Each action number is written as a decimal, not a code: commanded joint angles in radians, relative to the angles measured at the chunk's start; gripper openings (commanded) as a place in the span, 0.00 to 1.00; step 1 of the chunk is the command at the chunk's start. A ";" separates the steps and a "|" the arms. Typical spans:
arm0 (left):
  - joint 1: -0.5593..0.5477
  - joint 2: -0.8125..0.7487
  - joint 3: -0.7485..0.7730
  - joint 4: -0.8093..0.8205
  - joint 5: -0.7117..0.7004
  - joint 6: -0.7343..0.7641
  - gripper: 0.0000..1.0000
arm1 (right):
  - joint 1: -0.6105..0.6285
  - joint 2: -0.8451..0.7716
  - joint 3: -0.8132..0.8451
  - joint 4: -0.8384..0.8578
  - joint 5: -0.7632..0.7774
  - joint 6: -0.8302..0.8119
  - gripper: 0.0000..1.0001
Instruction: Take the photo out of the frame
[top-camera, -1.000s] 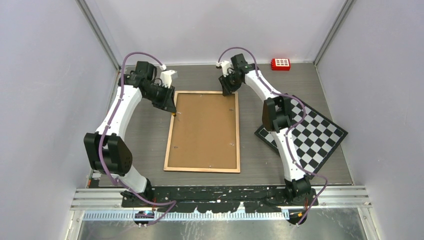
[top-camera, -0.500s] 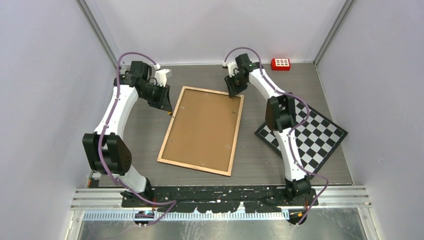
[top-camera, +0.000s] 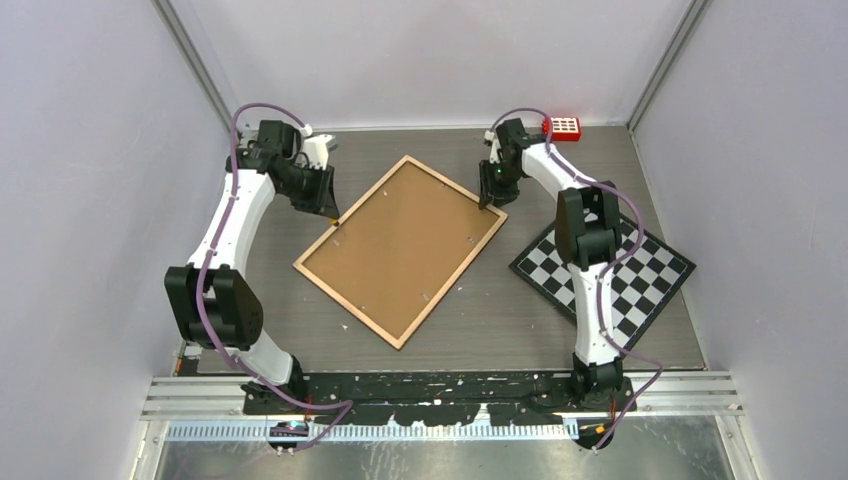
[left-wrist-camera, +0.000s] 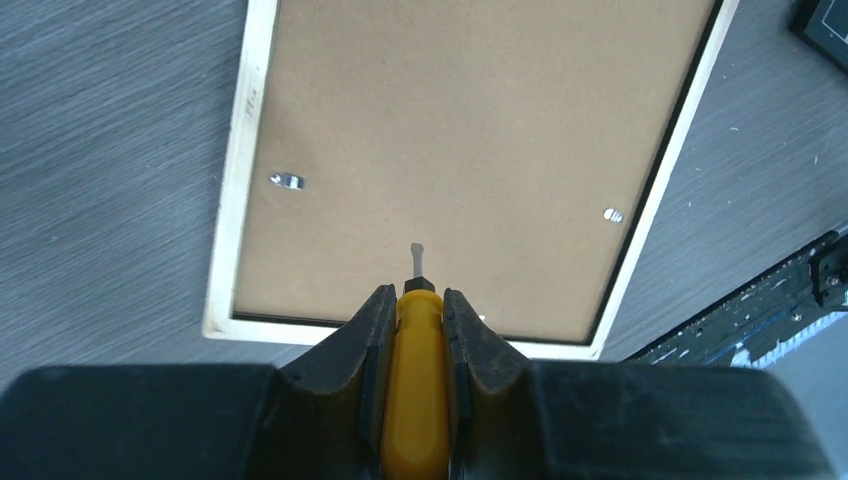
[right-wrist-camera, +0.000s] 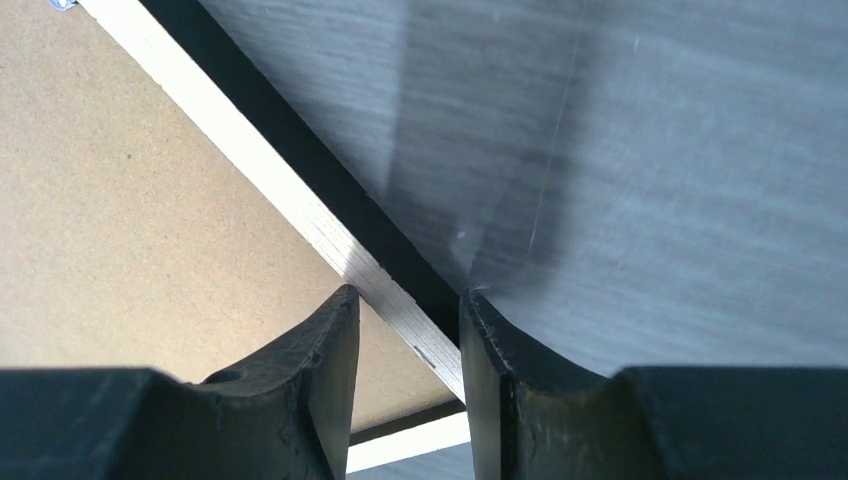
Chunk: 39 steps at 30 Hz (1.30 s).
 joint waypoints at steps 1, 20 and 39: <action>0.010 -0.008 0.023 0.032 -0.022 -0.018 0.00 | 0.008 -0.090 -0.160 0.039 0.042 0.246 0.00; 0.014 -0.003 0.012 0.018 -0.009 -0.002 0.00 | 0.143 -0.537 -0.795 0.289 -0.139 0.527 0.11; 0.016 -0.044 -0.033 0.024 0.036 -0.014 0.00 | 0.201 -0.323 -0.318 0.257 0.111 0.305 0.87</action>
